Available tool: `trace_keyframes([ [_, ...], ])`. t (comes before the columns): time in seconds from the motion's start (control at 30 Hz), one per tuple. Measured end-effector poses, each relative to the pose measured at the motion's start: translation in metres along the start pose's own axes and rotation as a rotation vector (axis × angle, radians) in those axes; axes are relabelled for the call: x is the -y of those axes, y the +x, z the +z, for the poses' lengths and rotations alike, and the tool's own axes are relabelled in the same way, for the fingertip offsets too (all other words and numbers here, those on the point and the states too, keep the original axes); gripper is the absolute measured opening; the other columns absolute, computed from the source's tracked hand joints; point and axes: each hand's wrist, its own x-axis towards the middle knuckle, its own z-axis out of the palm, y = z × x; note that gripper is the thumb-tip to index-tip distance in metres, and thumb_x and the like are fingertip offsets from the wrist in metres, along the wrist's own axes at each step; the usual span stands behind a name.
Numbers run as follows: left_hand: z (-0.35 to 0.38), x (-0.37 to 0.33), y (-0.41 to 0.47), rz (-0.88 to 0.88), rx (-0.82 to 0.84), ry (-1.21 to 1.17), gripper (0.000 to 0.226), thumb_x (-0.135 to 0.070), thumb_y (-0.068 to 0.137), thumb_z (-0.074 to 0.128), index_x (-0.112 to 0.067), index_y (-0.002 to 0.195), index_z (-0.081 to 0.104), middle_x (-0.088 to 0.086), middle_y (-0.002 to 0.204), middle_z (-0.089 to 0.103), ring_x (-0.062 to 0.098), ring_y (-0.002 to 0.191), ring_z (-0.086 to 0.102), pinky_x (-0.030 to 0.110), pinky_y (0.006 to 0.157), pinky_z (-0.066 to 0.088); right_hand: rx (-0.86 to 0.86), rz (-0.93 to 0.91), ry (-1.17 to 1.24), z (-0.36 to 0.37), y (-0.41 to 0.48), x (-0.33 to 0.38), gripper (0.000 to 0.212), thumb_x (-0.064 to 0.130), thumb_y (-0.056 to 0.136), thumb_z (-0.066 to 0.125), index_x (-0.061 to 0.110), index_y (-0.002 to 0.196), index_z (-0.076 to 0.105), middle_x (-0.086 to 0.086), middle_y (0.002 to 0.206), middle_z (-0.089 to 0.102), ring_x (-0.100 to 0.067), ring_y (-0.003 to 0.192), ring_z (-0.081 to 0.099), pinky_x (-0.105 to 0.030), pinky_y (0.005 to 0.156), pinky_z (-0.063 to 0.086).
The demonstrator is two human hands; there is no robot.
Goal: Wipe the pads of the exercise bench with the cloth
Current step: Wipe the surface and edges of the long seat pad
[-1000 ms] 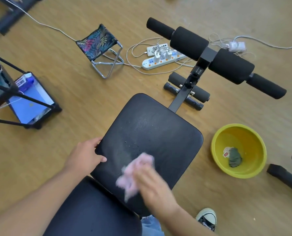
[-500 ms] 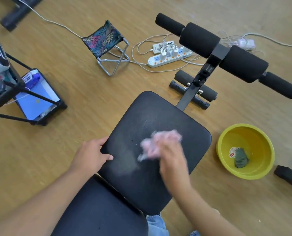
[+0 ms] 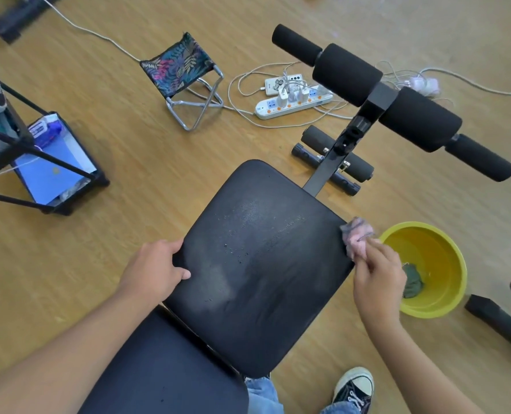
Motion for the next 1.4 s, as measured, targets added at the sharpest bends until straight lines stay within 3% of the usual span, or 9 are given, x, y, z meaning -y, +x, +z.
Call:
trace_keyframes([
  [0.17,0.001,0.001,0.001,0.002,-0.003,0.015,0.068,-0.025,0.079,0.081,-0.026,0.141,0.054,0.002,0.115,0.068,0.029,0.108,0.063,0.041,0.089,0.054,0.254,-0.530,0.103,0.010,-0.079,0.023,0.018,-0.003,0.090,0.060,0.003,0.098,0.075,-0.007,0.108,0.067,-0.021,0.100,0.058,-0.024,0.099,0.041],
  [0.3,0.003,0.001,-0.001,0.008,-0.023,0.018,0.073,-0.025,0.079,0.081,-0.023,0.145,0.049,0.004,0.119,0.068,0.029,0.113,0.062,0.039,0.091,0.052,0.638,-0.941,0.127,0.035,-0.137,0.016,0.026,0.000,0.107,0.039,0.005,0.092,0.060,0.002,0.141,0.050,-0.003,0.094,0.053,-0.005,0.094,0.039],
  [0.4,0.005,-0.001,-0.001,0.011,-0.036,0.033,0.073,-0.025,0.081,0.080,-0.021,0.146,0.047,0.006,0.122,0.067,0.030,0.116,0.060,0.039,0.093,0.050,0.656,-1.229,0.063,0.023,-0.128,0.007,0.019,0.014,0.104,0.051,0.010,0.102,0.069,0.000,0.119,0.064,-0.021,0.109,0.061,-0.030,0.112,0.040],
  [0.53,0.005,-0.001,-0.003,-0.002,-0.042,0.026,0.073,-0.024,0.081,0.080,-0.022,0.146,0.048,0.007,0.121,0.068,0.030,0.113,0.061,0.037,0.090,0.049,0.622,-1.240,0.079,0.014,-0.115,0.015,0.027,0.027,0.101,0.055,0.009,0.103,0.075,-0.006,0.142,0.058,-0.025,0.143,0.041,-0.041,0.116,0.037],
  [0.77,0.006,0.000,-0.002,-0.009,-0.039,0.012,0.072,-0.023,0.081,0.080,-0.023,0.146,0.048,0.008,0.121,0.068,0.031,0.114,0.061,0.039,0.090,0.051,0.617,-1.286,0.104,0.018,-0.067,0.016,0.030,0.015,0.105,0.049,0.004,0.127,0.067,-0.010,0.141,0.059,-0.027,0.140,0.047,-0.042,0.115,0.038],
  [1.03,0.009,0.006,0.001,-0.017,-0.037,-0.034,0.074,-0.025,0.078,0.082,-0.027,0.144,0.050,0.005,0.118,0.069,0.029,0.109,0.064,0.042,0.093,0.053,0.066,-0.194,-0.018,0.015,0.016,0.014,0.032,-0.002,0.095,0.059,0.003,0.125,0.068,-0.007,0.137,0.060,-0.028,0.131,0.056,-0.030,0.109,0.041],
  [1.17,0.010,0.011,0.003,0.016,-0.028,-0.043,0.074,-0.026,0.077,0.082,-0.028,0.143,0.051,0.003,0.122,0.069,0.028,0.113,0.063,0.042,0.094,0.052,0.282,-0.527,0.063,0.038,-0.080,0.052,0.040,0.033,0.109,0.039,0.013,0.135,0.062,0.006,0.136,0.062,-0.013,0.126,0.058,-0.037,0.111,0.043],
  [1.3,0.006,0.019,0.004,0.016,0.008,-0.138,0.074,-0.026,0.069,0.086,-0.039,0.136,0.058,-0.006,0.120,0.072,0.015,0.106,0.069,0.037,0.093,0.055,0.610,-1.158,0.186,0.051,-0.136,0.052,0.032,0.012,0.102,0.058,0.005,0.132,0.063,-0.005,0.144,0.057,-0.020,0.140,0.046,-0.039,0.111,0.042],
  [1.4,-0.004,0.027,0.005,0.015,0.087,-0.273,0.062,-0.009,0.067,0.087,-0.039,0.118,0.070,-0.014,0.104,0.073,-0.005,0.083,0.070,0.025,0.085,0.055,0.660,-1.303,0.148,0.049,-0.056,0.043,0.030,0.007,0.102,0.055,-0.002,0.130,0.063,-0.014,0.142,0.057,-0.027,0.140,0.047,-0.041,0.112,0.043],
])
